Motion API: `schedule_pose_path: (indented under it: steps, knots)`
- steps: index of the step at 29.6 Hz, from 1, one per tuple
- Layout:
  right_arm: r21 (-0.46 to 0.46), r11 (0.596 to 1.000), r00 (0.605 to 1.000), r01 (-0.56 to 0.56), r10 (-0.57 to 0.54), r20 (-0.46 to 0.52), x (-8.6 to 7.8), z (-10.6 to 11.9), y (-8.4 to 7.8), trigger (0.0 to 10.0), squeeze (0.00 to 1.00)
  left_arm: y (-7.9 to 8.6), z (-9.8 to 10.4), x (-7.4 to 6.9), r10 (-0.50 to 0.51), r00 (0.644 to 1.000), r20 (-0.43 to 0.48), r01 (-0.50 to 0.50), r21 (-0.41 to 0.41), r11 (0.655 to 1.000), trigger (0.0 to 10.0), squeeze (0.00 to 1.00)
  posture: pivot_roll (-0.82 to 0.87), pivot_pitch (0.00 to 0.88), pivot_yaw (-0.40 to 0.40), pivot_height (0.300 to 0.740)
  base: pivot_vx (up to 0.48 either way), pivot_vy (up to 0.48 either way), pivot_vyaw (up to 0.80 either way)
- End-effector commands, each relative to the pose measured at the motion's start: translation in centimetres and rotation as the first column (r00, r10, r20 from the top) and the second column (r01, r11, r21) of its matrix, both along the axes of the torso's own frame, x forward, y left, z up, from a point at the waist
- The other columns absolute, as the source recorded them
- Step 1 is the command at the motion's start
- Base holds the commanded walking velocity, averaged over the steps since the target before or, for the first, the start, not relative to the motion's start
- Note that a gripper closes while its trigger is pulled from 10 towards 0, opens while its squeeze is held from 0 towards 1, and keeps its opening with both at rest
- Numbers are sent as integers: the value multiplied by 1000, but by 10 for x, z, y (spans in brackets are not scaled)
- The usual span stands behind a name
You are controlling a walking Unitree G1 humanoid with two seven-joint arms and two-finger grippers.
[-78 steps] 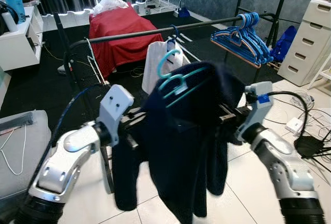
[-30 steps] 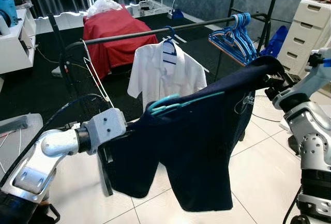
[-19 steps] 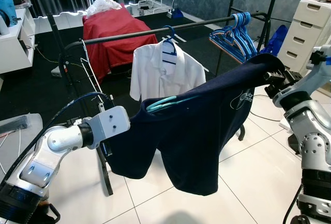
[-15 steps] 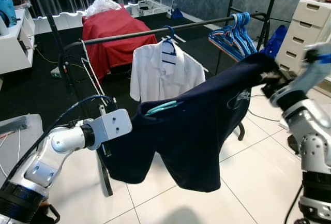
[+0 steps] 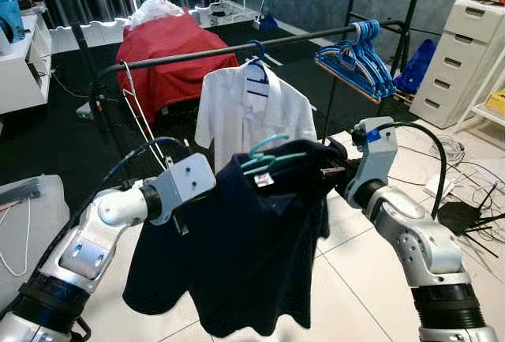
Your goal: Hang hanger
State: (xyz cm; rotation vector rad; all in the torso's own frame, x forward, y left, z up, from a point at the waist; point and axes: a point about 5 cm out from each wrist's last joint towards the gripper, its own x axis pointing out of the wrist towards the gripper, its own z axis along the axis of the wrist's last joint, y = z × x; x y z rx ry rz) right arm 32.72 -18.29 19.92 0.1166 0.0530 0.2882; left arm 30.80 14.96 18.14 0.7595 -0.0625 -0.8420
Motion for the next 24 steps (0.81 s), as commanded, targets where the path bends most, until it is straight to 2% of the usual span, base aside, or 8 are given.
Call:
schedule_pose_path:
  steps: [1, 3, 7, 11, 15, 17, 19, 24]
  knots:
    - [31, 999, 996, 13, -16, 88, 0, 19, -5, 10000, 0, 4, -3, -3, -12, 1000, 5, 12, 47, 999, 10000, 0, -79, 0, 25, 740, 0, 0, 0]
    - [52, 997, 990, 65, -71, 121, 0, 27, -18, 10000, 0, 4, -4, -7, -43, 999, 0, 43, 50, 998, 10000, 0, -81, 0, 23, 740, 0, 0, 0]
    - [164, 938, 922, 304, -333, 197, -6, 51, -79, 10000, 0, 23, -3, -14, -49, 999, -21, 51, 76, 996, 10000, 0, -83, 0, 23, 740, 0, 0, 0]
    - [154, 913, 897, 379, -403, 184, -15, 50, -104, 10000, 0, 45, 0, -11, 22, 1000, -13, -20, 88, 996, 10000, 0, -86, 0, 26, 740, 0, 0, 0]
    - [121, 906, 895, 405, -420, 151, -18, 44, -112, 10000, 0, 54, 7, -9, 48, 999, 5, -48, 41, 998, 10000, 0, -87, 0, 28, 740, 0, 0, 0]
    - [81, 894, 893, 440, -445, 69, -18, 26, -113, 10000, 0, 58, 25, -10, 30, 999, 45, -26, -85, 996, 10000, 0, -88, 0, 27, 740, 0, 0, 0]
    - [72, 890, 890, 450, -453, 43, -18, 20, -113, 10000, 0, 58, 30, -12, 14, 998, 59, -7, -129, 992, 10000, 0, -88, 0, 27, 740, 0, 0, 0]
    - [68, 890, 892, 452, -452, -17, -14, 3, -104, 10000, 0, 42, 41, -36, -214, 976, 46, 219, -235, 947, 10000, 0, -81, 0, 25, 740, 0, 0, 0]
